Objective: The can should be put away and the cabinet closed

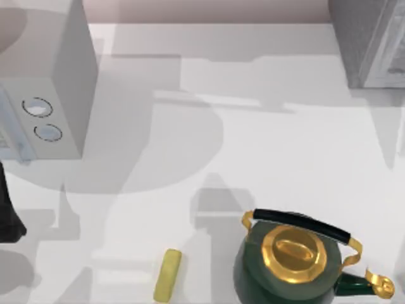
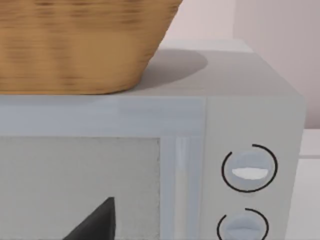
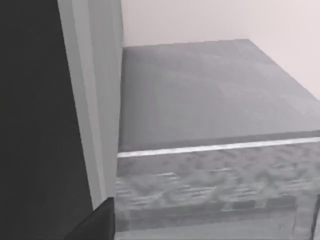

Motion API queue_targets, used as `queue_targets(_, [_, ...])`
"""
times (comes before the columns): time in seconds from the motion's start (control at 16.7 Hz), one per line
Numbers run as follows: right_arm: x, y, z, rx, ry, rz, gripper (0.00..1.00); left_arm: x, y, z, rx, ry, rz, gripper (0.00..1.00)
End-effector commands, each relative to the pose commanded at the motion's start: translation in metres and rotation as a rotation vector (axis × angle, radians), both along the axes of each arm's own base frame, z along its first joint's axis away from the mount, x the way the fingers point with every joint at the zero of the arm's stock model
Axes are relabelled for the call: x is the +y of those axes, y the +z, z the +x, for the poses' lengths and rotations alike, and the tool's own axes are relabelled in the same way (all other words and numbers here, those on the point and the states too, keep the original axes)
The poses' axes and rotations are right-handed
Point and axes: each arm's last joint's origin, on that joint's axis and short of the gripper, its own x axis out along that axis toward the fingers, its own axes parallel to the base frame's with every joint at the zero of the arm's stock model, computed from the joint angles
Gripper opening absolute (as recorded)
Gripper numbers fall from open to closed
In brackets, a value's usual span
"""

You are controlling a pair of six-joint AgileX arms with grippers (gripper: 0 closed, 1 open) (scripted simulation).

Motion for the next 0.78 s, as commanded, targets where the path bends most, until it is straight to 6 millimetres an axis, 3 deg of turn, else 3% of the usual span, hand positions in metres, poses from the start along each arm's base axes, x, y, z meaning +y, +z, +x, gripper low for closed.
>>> queue_targets(0.24, [0.083, 0.006, 0.015, -0.02, 0.012, -0.036, 1.0, 0.0, 0.0, 0.0, 0.0, 0.0, 0.0, 1.0])
queue_targets(0.48, [0.157, 0.013, 0.004, -0.048, 0.03, -0.052, 1.0, 0.0, 0.0, 0.0, 0.0, 0.0, 0.0, 1.0])
queue_targets(0.66, [0.193, 0.015, -0.012, -0.061, 0.038, -0.055, 1.0, 0.0, 0.0, 0.0, 0.0, 0.0, 0.0, 1.0])
queue_targets(0.78, [0.205, 0.017, -0.021, -0.071, 0.037, -0.052, 1.0, 0.0, 0.0, 0.0, 0.0, 0.0, 0.0, 1.0])
